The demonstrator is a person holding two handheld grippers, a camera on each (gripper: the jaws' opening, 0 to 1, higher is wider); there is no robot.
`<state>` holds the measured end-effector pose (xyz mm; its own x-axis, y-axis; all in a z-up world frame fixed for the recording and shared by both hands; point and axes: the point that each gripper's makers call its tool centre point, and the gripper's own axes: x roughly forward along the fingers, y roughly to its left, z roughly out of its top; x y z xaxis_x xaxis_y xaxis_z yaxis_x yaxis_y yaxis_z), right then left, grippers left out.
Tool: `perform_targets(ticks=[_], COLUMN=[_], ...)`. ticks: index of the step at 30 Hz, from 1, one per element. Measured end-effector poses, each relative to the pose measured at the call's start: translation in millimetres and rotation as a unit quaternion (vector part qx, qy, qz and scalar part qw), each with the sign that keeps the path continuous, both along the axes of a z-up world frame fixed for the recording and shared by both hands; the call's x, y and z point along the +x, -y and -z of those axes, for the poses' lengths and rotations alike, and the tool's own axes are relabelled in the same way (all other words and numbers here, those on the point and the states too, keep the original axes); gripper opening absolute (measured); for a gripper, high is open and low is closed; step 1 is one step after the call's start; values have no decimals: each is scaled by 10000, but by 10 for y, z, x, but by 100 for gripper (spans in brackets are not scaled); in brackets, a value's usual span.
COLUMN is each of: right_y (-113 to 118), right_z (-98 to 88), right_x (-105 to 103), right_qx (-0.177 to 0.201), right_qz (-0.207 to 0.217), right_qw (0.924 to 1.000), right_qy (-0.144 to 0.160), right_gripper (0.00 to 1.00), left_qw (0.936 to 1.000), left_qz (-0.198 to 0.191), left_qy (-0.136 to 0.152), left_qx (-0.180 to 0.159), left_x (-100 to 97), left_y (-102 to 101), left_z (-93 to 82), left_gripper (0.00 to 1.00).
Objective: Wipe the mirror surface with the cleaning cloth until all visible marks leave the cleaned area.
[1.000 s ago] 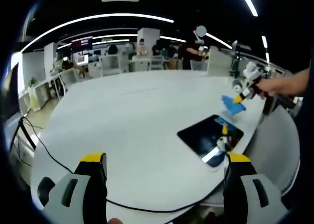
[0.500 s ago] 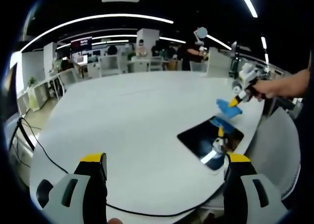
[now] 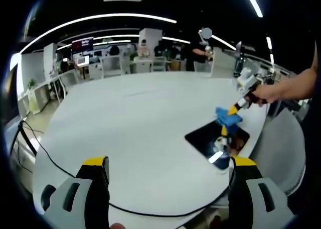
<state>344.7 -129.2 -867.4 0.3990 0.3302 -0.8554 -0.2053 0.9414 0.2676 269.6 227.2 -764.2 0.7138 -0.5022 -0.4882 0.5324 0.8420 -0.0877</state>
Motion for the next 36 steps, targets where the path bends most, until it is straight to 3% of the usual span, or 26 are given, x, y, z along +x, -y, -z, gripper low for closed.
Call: perform_targets(ticks=[2, 9, 12, 16, 21, 28, 31, 36], right_y=[-35, -9, -121, -243, -356, -614, -690, -881], right_z=[60, 18, -53, 19, 7, 9, -7, -5], right_x=[-57, -23, -13, -44, -33, -37, -46, -41], right_qx=[-72, -303, -215, -216, -28, -129, -338, -172], right_qz=[-63, -168, -217, -329, -177, -337, -506, -512], right_qw=[9999, 9994, 9995, 9992, 9998, 9993, 9981, 9985], right_qy=[-29, 26, 118, 13, -83, -90, -56, -132], right_gripper=[0, 0, 0, 0, 0, 0, 0, 0], left_qw=[10000, 9999, 9999, 9999, 10000, 9999, 9999, 9999], left_qz=[-2, 85, 102, 84, 59, 72, 75, 68], left_qy=[12, 2, 5, -12, 20, 9, 11, 10], left_qx=[42, 61, 69, 96, 74, 126, 114, 83], left_x=[0, -52, -74, -80, -70, -71, -59, -60], left_y=[-10, 11, -7, -57, -95, -145, -154, -141], left_z=[6, 19, 18, 22, -12, 3, 4, -2], left_gripper=[100, 100, 100, 100, 100, 100, 100, 100])
